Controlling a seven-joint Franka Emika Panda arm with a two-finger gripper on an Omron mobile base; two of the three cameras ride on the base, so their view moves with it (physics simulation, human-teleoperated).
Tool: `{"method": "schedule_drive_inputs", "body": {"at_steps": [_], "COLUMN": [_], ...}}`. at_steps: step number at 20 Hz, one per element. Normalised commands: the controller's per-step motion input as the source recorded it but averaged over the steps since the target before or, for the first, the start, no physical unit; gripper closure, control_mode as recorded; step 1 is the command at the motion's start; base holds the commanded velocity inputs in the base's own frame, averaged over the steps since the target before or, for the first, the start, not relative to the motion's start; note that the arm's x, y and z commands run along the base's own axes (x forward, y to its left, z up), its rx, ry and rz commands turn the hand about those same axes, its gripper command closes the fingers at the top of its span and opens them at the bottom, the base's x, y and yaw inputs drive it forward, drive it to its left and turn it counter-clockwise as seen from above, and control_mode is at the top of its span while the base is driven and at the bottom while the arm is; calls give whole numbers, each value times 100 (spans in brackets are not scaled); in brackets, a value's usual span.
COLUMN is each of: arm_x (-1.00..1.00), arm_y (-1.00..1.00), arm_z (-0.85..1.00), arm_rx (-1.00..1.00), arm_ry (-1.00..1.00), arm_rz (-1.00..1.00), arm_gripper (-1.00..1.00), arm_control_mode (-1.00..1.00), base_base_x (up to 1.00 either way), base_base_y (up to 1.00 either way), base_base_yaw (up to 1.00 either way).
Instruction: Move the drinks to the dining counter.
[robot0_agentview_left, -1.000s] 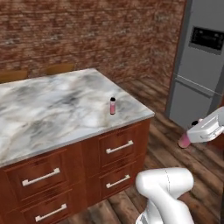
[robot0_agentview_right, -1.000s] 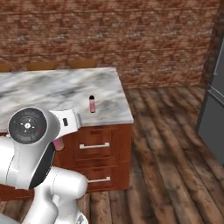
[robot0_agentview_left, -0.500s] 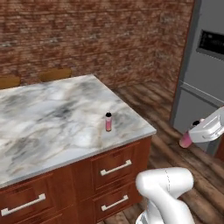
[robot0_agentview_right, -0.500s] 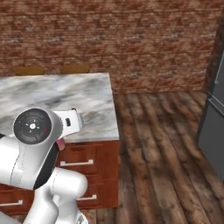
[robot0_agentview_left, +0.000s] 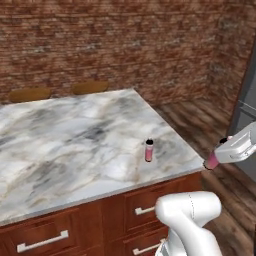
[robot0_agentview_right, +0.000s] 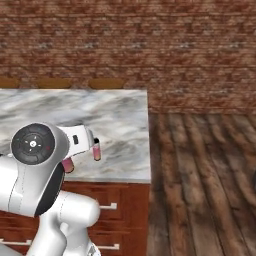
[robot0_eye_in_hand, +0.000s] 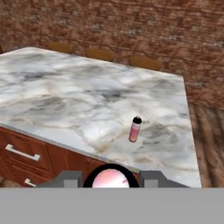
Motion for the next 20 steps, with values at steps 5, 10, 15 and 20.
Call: {"method": "schedule_drive_inputs", "body": {"at_steps": [5, 10, 15, 20], "arm_x": [0, 0, 0, 0], "arm_y": [0, 0, 0, 0], "arm_z": [0, 0, 0, 0], "arm_rx": [0, 0, 0, 0], "arm_ry": [0, 0, 0, 0], "arm_rz": [0, 0, 0, 0], "arm_gripper": [100, 100, 100, 100], "arm_control_mode": [100, 100, 100, 100], "base_base_x": [57, 55, 33, 0], "base_base_y": [0, 0, -2, -11], "base_base_yaw": [31, 30, 20, 3]}}
